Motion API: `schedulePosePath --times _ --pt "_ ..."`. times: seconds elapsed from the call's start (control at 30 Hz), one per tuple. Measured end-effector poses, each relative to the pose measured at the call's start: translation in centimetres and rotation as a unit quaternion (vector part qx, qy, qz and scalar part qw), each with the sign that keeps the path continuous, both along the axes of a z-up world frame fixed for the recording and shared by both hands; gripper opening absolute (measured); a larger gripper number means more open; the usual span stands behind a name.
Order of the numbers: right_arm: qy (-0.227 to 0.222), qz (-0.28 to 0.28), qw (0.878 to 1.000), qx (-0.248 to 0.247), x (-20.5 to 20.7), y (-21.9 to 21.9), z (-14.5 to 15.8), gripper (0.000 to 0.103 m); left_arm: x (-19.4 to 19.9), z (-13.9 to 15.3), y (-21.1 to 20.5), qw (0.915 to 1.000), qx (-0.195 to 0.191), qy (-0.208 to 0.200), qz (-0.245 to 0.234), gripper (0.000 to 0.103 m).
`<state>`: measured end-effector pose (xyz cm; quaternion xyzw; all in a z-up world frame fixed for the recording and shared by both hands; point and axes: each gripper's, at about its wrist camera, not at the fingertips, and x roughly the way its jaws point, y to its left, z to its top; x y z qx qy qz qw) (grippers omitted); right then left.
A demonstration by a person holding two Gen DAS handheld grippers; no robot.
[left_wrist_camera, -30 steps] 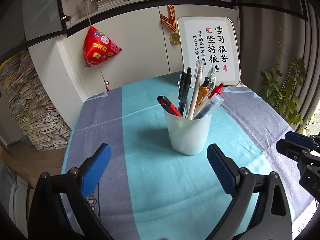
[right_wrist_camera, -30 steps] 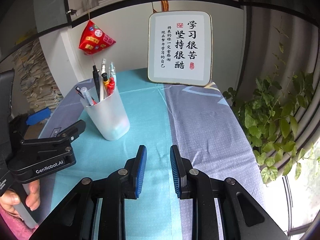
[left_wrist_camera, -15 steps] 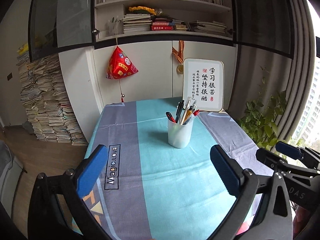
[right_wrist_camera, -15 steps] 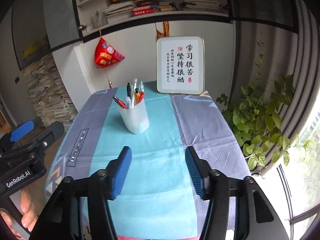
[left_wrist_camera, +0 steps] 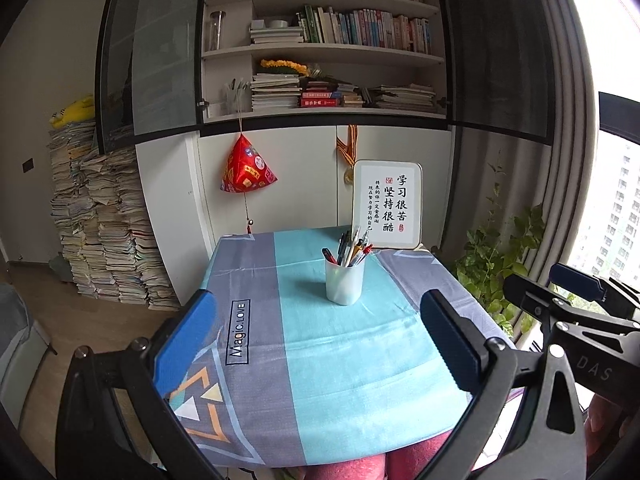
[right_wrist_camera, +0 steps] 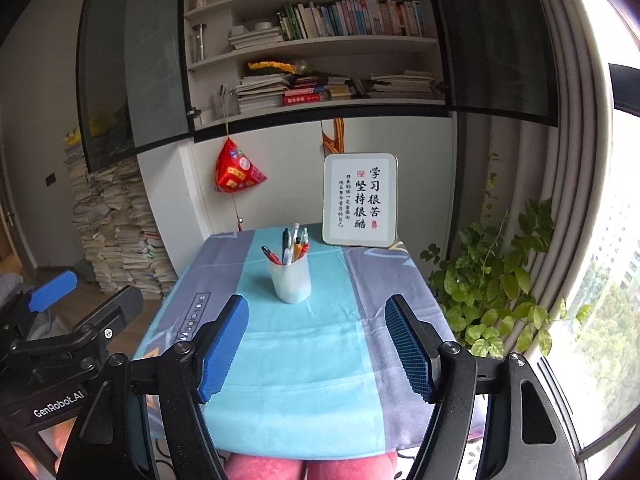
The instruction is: Organize stationery
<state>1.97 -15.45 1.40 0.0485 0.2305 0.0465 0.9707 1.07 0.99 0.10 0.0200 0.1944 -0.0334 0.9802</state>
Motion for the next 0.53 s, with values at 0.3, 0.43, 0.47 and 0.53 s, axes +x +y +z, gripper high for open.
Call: schedulePosePath --times 0.3,0.43,0.47,0.53 --pt "-0.012 0.007 1.000 0.003 -1.6 0.3 0.5 0.072 -1.5 1.0 -0.2 0.9998 0.005 -0.018 0.000 0.102" --pt "-0.023 0.003 1.000 -0.005 -2.2 0.4 1.1 0.072 -1.9 1.2 -0.2 0.9997 0.004 -0.023 -0.001 0.102" --pt "-0.026 0.001 1.000 -0.006 -2.2 0.4 1.2 0.072 -1.9 1.2 -0.2 0.9997 0.003 -0.023 0.000 0.102" --pt "-0.028 -0.003 1.000 -0.006 -2.3 0.3 1.3 0.072 -1.9 1.2 -0.1 0.9997 0.002 -0.023 -0.002 0.102"
